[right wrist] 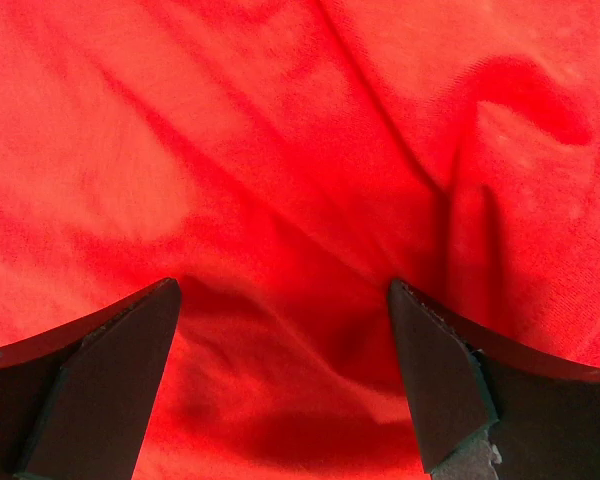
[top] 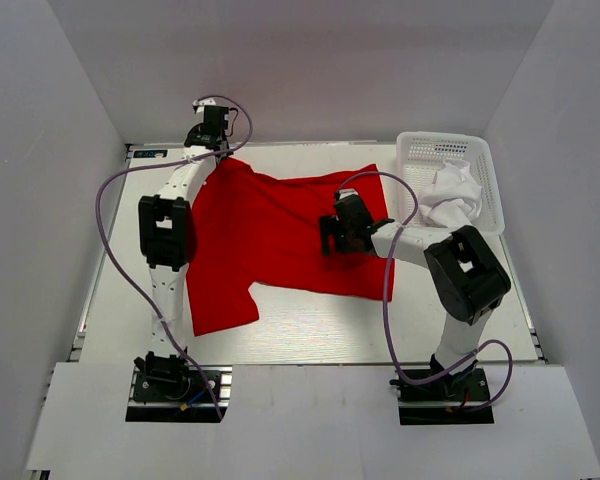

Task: Fold and stack the t-shirts
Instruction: Flatten out the tshirt

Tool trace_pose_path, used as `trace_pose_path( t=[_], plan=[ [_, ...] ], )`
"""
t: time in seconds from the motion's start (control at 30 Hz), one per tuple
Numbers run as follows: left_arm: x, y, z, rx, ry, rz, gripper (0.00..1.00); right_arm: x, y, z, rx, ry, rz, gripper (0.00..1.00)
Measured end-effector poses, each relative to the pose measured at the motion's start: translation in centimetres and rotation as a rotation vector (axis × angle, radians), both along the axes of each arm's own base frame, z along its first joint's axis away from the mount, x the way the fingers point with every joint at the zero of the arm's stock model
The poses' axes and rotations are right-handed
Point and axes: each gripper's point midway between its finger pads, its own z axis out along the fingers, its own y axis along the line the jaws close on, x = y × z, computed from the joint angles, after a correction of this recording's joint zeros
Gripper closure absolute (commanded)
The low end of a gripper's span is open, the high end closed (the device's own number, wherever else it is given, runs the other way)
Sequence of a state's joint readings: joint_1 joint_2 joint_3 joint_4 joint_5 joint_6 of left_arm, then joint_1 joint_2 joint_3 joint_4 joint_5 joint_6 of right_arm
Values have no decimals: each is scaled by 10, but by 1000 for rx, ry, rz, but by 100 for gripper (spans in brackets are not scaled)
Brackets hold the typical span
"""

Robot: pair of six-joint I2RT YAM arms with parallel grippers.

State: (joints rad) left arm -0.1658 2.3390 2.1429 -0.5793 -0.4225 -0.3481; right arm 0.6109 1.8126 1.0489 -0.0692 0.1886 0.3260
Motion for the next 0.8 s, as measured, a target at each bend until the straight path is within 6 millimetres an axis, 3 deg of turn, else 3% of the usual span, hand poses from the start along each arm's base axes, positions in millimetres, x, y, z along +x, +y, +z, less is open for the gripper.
trace_pose_path(
  t=[0.03, 0.23, 0.33, 0.37, 0.4, 0.43, 0.6, 0.7, 0.8],
  plan=[
    [8, -4, 0, -8, -21, -21, 80, 0, 0, 0, -2, 1, 0, 10],
    [63, -38, 9, -98, -228, -165, 76, 4, 1, -1, -6, -2, -3, 10],
    [95, -57, 25, -148, -363, -219, 44, 6, 2, -1, -5, -4, -4, 10],
    [109, -65, 43, -172, -442, -232, 20, 6, 2, -1, -5, -4, -4, 10],
    [113, -68, 36, -164, -446, -247, 2, 6, 2, -1, -4, -4, -4, 10],
    [115, -71, 39, -170, -466, -249, 0, 6, 2, -1, -4, -4, -4, 10],
    [100, -70, 24, -142, -417, -240, 0, 5, 4, 0, 3, -3, 1, 10],
    [66, -60, 8, -115, -311, -216, 0, 5, 4, 1, 8, -3, 4, 10],
    [20, -50, 7, -109, -228, -203, 0, 2, 5, 2, 16, 3, 9, 10]
  ],
)
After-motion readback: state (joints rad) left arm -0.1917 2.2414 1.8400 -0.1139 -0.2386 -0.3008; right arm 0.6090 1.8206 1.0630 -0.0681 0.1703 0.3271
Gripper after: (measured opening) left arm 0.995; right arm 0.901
